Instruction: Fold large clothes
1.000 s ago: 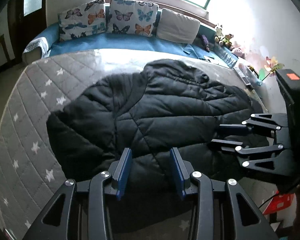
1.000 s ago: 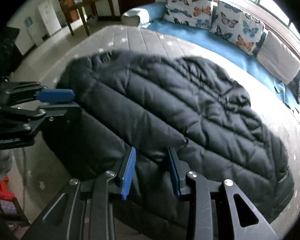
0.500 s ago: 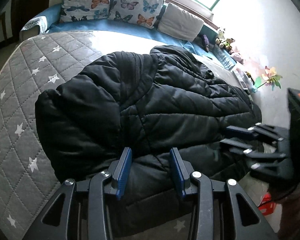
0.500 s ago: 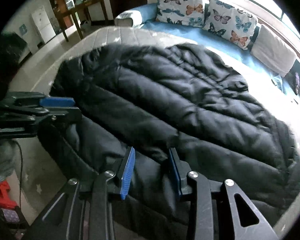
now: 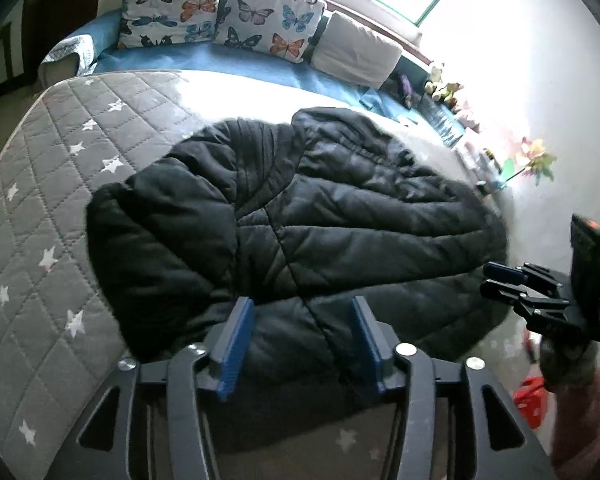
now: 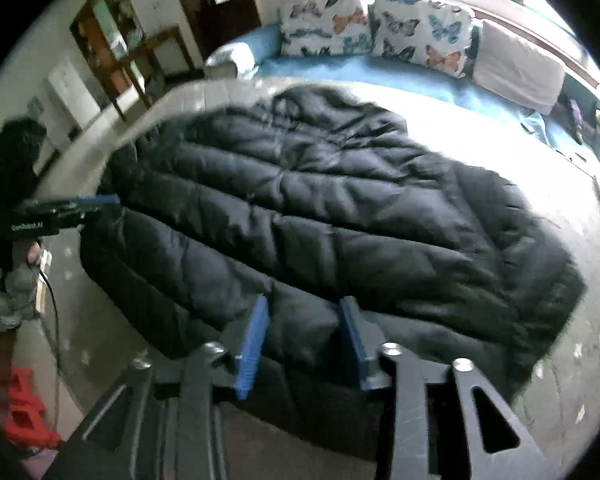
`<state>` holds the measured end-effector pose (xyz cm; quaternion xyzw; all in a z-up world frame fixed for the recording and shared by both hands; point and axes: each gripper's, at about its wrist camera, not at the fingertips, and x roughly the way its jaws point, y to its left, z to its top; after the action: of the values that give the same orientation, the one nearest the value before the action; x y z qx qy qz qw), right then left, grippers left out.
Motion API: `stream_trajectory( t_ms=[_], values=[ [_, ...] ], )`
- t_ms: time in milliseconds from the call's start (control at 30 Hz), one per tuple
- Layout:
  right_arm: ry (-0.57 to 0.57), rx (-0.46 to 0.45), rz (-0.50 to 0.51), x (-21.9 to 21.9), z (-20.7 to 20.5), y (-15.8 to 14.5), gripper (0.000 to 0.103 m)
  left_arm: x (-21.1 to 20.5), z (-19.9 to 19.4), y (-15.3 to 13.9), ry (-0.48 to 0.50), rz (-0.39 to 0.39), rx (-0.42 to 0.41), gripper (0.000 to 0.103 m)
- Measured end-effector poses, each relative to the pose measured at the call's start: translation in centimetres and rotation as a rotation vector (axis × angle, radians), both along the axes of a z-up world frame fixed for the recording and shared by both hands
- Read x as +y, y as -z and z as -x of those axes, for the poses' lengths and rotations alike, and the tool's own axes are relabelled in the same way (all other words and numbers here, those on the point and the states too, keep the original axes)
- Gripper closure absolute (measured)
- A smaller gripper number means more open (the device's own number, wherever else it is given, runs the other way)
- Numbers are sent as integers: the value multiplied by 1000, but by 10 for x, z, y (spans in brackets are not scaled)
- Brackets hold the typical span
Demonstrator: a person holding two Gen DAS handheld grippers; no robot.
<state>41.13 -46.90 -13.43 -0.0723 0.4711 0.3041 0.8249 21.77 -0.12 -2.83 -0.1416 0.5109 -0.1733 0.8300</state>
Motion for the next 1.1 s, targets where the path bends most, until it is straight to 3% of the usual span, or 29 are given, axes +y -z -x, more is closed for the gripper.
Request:
stream_trajectory(
  t_ms=[67, 133, 167, 200, 233, 433, 533, 733, 967, 1100],
  values=[
    [28, 2, -45, -22, -1, -8, 33, 13, 9, -15, -22, 24, -42, 37],
    [90, 26, -129, -59, -2, -14, 29, 28, 17, -27, -50, 35, -94, 18],
    [108, 34, -152, -65, -10, -13, 21, 36, 20, -31, -68, 42, -118, 9],
    [133, 47, -189, -81, -11, -11, 16, 45, 23, -33, -84, 51, -131, 5],
    [154, 56, -209, -91, -16, -10, 11, 52, 24, -33, -96, 60, -132, 5],
    [268, 166, -381, -133, -38, 26, 9, 90, 17, -5, -178, 176, -37, 3],
    [283, 205, -395, -137, -43, 44, 9, 103, 12, 11, -225, 228, 4, 3],
    [273, 293, -432, -133, -63, 76, 5, 118, -2, 35, -274, 238, 54, 2],
    [260, 368, -511, -130, -80, 94, 0, 117, -25, 62, -290, 248, 100, 2],
    [249, 374, -499, -125, -83, 91, 0, 115, -34, 77, -292, 322, 127, 1]
  ],
)
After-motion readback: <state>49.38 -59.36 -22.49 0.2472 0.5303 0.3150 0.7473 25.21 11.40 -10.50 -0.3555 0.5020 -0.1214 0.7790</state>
